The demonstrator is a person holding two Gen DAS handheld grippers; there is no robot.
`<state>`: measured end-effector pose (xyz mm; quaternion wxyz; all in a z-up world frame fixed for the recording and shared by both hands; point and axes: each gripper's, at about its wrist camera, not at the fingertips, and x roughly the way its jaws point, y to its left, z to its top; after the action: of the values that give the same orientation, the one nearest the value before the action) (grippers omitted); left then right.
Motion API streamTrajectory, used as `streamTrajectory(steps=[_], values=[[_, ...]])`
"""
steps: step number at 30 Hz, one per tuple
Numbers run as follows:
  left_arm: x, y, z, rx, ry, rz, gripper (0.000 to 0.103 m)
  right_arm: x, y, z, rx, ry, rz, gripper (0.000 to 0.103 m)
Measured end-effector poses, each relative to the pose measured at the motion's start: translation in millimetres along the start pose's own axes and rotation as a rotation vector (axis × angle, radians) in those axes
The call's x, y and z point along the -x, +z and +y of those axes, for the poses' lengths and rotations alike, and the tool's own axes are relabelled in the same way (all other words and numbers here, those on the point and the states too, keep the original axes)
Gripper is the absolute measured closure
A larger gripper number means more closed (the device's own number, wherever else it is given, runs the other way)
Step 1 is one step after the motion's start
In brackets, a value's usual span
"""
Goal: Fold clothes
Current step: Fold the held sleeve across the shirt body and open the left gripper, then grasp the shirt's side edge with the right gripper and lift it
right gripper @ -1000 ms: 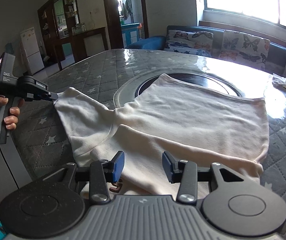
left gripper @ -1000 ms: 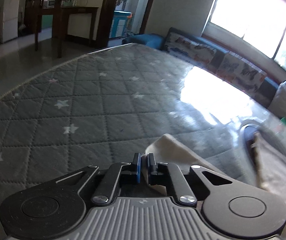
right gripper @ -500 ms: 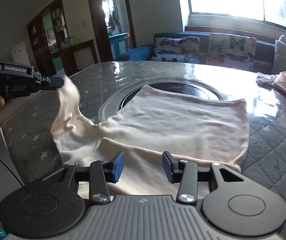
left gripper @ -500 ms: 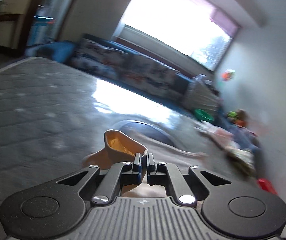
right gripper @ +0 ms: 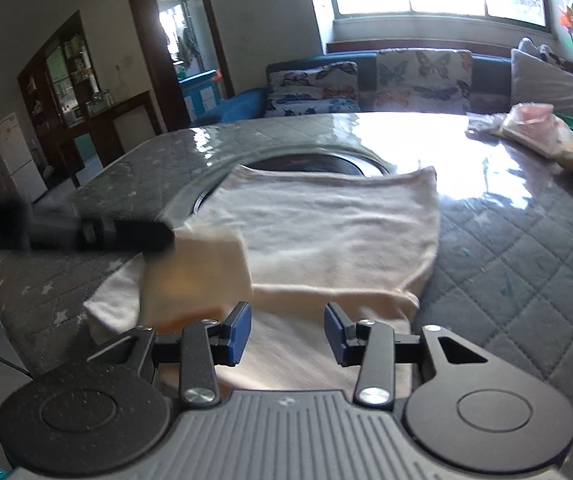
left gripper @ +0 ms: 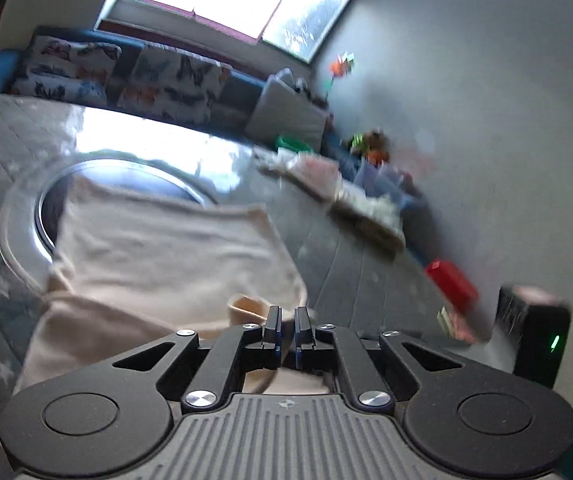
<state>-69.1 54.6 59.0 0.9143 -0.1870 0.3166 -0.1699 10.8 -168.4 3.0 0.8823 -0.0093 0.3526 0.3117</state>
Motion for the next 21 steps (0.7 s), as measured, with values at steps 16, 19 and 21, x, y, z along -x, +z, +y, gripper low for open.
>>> streamTrajectory(steps=[16, 19, 21], values=[[79.1, -33.3, 95.0, -0.007, 0.381, -0.033, 0.057, 10.7, -0.3, -22.3, -0.105, -0.006, 0.023, 0.063], [81.4, -40.4, 103.3, 0.002, 0.404, -0.005, 0.057, 3.1, -0.3, -16.7, -0.093, 0.009, 0.045, 0.062], [82.0, -43.7, 104.0, -0.004, 0.407, 0.007, 0.057, -2.0, -0.3, -13.0, -0.085, 0.019, 0.059, 0.063]])
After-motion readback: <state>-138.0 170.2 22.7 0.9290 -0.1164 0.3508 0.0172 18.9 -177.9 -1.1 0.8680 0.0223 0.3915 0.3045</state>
